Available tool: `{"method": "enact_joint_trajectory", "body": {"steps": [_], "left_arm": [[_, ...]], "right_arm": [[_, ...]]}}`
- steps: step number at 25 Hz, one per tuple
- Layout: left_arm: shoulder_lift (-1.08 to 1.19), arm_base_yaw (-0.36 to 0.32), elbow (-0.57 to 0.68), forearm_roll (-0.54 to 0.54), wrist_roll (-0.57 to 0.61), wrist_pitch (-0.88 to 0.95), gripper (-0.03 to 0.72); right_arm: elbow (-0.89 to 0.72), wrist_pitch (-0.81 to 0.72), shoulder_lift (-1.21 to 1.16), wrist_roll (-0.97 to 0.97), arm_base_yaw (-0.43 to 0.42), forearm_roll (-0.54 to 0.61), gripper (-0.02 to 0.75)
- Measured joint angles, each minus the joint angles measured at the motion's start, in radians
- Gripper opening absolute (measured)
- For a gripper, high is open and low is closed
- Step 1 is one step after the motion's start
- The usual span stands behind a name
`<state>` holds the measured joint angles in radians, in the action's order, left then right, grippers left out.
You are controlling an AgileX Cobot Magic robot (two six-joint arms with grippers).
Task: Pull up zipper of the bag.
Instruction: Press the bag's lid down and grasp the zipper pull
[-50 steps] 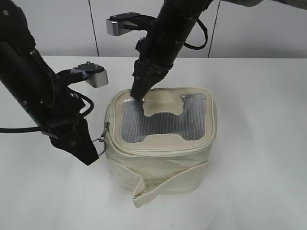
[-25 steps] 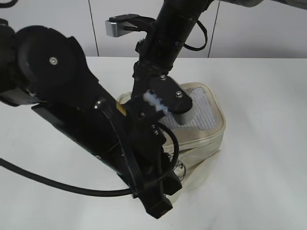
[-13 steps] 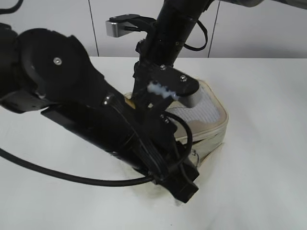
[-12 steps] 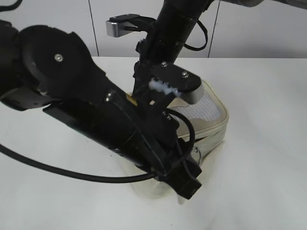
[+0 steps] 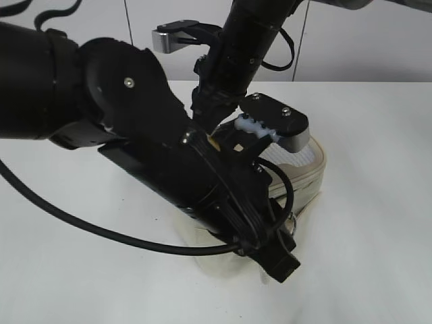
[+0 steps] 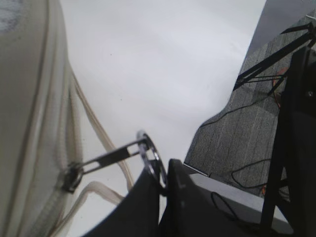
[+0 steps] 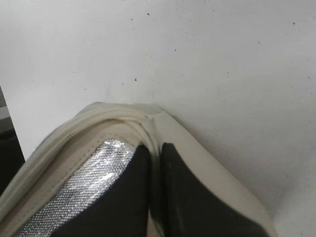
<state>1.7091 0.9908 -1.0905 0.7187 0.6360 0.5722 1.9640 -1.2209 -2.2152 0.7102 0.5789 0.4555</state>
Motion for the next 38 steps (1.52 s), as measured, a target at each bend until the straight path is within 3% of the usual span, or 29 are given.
{"method": "enact_joint_trajectory", "body": {"steps": [2,8,16,19,25,34,38], "left_arm": [[-0.009,0.000,-0.005,-0.051,-0.029,0.029,0.006],[-0.080,-0.018,-0.012,-0.309,-0.283,0.167,0.000],[-0.167,-0.134,-0.018,-0.495,-0.498,0.292,0.000],[-0.171,-0.150,-0.018,-0.501,-0.514,0.300,0.000],[-0.170,-0.146,-0.018,-0.396,-0.517,0.241,0.000],[-0.078,-0.024,-0.017,-0.366,-0.519,0.062,0.000],[-0.075,-0.006,-0.019,-0.353,-0.519,-0.029,0.000]], "right_arm": [[0.000,0.000,0.000,0.000,0.000,0.001,0.042],[0.019,0.000,-0.002,-0.021,0.000,0.031,0.042],[0.081,0.002,-0.009,-0.055,0.000,0.067,0.039],[0.082,0.002,-0.009,-0.078,0.000,0.054,0.039],[0.086,0.002,-0.009,-0.096,0.000,0.045,0.039],[0.086,0.002,-0.009,-0.095,0.000,0.042,0.039],[0.086,0.002,-0.009,-0.095,0.000,0.041,0.039]]}}
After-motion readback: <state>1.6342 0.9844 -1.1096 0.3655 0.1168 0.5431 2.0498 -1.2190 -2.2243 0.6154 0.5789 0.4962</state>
